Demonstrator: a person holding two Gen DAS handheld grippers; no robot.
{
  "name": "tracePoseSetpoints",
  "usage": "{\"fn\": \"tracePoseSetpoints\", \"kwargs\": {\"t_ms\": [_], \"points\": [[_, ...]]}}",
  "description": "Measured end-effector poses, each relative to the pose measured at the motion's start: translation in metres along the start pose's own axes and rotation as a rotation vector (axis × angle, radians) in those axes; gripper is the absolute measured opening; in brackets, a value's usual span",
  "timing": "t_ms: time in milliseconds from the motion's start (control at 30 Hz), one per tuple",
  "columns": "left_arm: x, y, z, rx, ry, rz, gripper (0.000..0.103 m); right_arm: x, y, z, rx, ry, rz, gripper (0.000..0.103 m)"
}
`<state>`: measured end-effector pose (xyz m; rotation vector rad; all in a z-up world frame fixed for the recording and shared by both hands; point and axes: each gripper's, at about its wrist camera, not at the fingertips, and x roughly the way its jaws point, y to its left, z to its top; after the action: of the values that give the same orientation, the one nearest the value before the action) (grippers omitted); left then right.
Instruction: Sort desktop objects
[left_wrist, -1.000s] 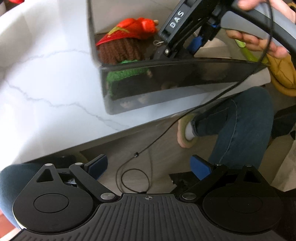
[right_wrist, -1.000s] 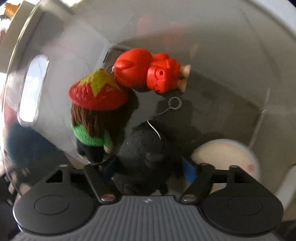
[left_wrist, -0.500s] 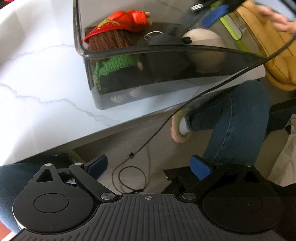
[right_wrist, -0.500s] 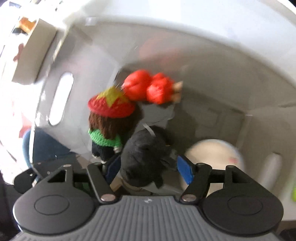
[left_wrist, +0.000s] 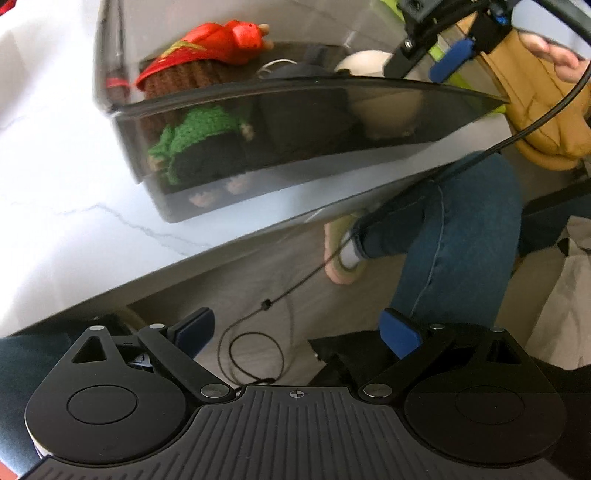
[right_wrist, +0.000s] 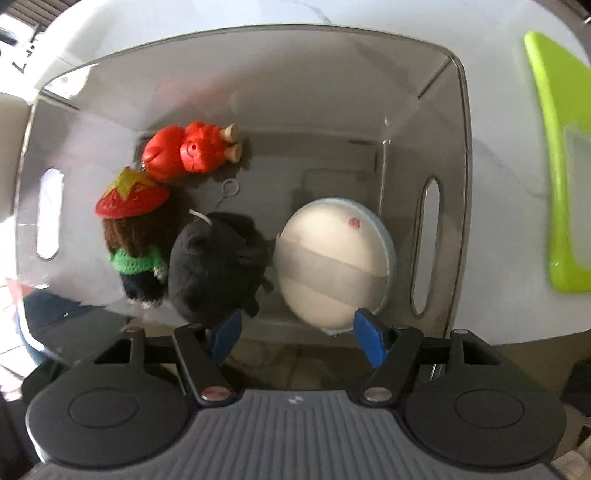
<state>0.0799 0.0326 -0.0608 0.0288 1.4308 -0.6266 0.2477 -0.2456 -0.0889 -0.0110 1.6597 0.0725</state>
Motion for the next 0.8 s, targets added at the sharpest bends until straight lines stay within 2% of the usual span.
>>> {"fn": "tracePoseSetpoints", "kwargs": {"t_ms": [200,333,500,567,600,633,700,733,800], "points": [[0.003,0.015,0.001,-0.050,-0.010,-0.026,0.099,0.010,0.017,0.005,0.005,0.070,-0.099,0.069],[0.005,0.019,0.001,-0.062,-0.025,-0.065,0.099,0.017,0.037,0.004,-0.109,0.109,-0.230,0.069],[0.006,0.022,-0.004,-0.065,-0.029,-0.094,0.099,0.045,0.050,0.009,-0.139,0.186,-0.269,0.070],[0.007,0.024,-0.004,-0.073,-0.031,-0.094,0.099,0.051,0.053,0.011,-0.147,0.164,-0.322,0.068],[0.007,0.025,-0.004,-0.079,-0.031,-0.094,0.099,0.050,0.056,0.012,-0.175,0.122,-0.352,0.065],[0.008,0.026,-0.003,-0.085,-0.030,-0.092,0.099,0.048,0.059,0.013,-0.209,0.072,-0.380,0.060],[0.010,0.027,-0.002,-0.095,-0.027,-0.090,0.099,0.041,0.061,0.015,-0.222,0.014,-0.384,0.043],[0.010,0.026,-0.001,-0.096,-0.024,-0.090,0.099,0.037,0.059,0.017,-0.208,-0.003,-0.366,0.041],[0.011,0.025,-0.001,-0.088,-0.019,-0.088,0.099,0.028,0.053,0.020,-0.169,-0.026,-0.325,0.047]]}}
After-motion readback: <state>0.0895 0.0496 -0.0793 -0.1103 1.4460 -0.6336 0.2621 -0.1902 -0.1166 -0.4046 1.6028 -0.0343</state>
